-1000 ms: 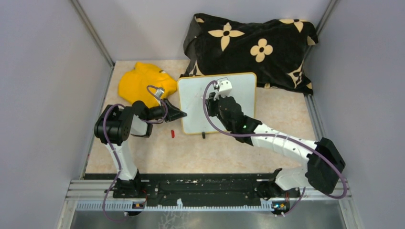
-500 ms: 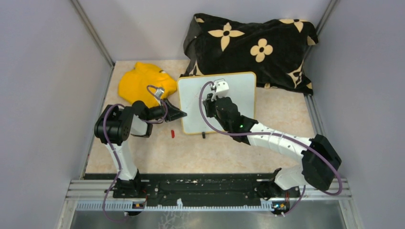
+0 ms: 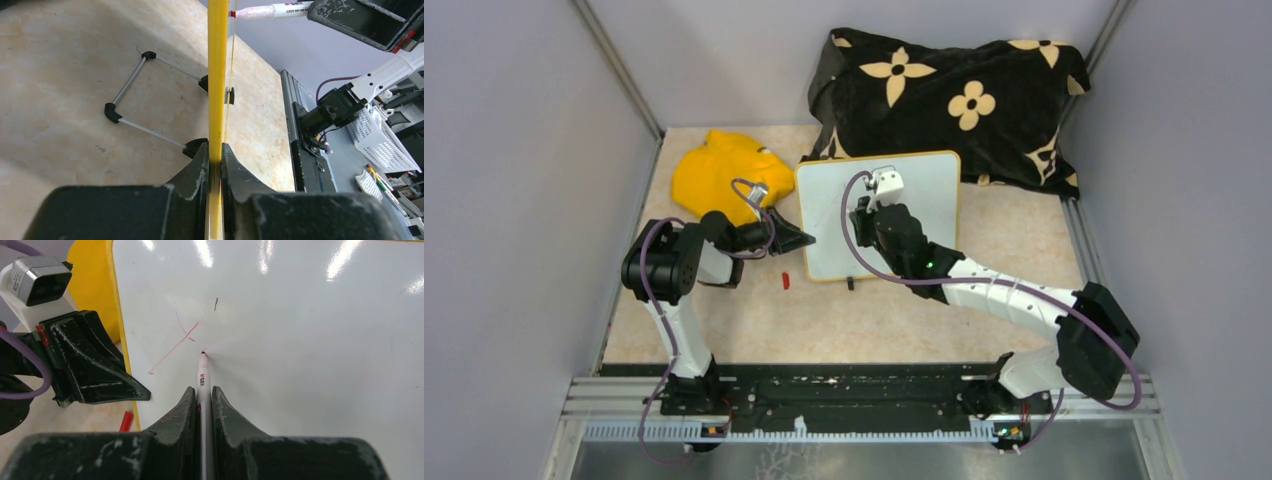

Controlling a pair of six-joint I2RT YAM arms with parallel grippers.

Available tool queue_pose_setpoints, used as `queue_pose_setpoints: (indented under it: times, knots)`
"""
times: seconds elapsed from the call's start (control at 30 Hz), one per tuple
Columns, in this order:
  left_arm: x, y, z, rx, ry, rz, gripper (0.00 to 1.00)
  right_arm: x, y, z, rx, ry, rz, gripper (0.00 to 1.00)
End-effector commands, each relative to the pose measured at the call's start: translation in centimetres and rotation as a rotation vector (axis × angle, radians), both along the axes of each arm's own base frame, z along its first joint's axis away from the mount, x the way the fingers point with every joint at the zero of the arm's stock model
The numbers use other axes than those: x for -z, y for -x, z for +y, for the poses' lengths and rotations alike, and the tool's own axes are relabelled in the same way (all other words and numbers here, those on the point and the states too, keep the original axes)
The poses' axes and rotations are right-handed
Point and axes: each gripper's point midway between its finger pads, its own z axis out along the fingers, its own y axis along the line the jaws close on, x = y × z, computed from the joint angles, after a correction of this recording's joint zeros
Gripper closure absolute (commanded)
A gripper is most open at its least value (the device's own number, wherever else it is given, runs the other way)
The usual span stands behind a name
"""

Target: Write a sentence on the whiteboard

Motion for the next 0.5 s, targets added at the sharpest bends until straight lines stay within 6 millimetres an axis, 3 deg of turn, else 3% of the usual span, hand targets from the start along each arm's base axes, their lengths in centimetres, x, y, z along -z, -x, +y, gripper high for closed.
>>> queue_pose_setpoints:
  times: [0.0,0.47]
  knots:
    - [-0.3,0.4,-0.1,0.018,0.0,-0.053,1.0,0.0,-0.2,-1.9,0.066,0.039,-0.011,1.0]
    - [-0.3,0.5,-0.3,0.026,-0.001,-0.058,1.0,-1.2,-1.0,-3.0,0.111,0.034,-0.03,1.0]
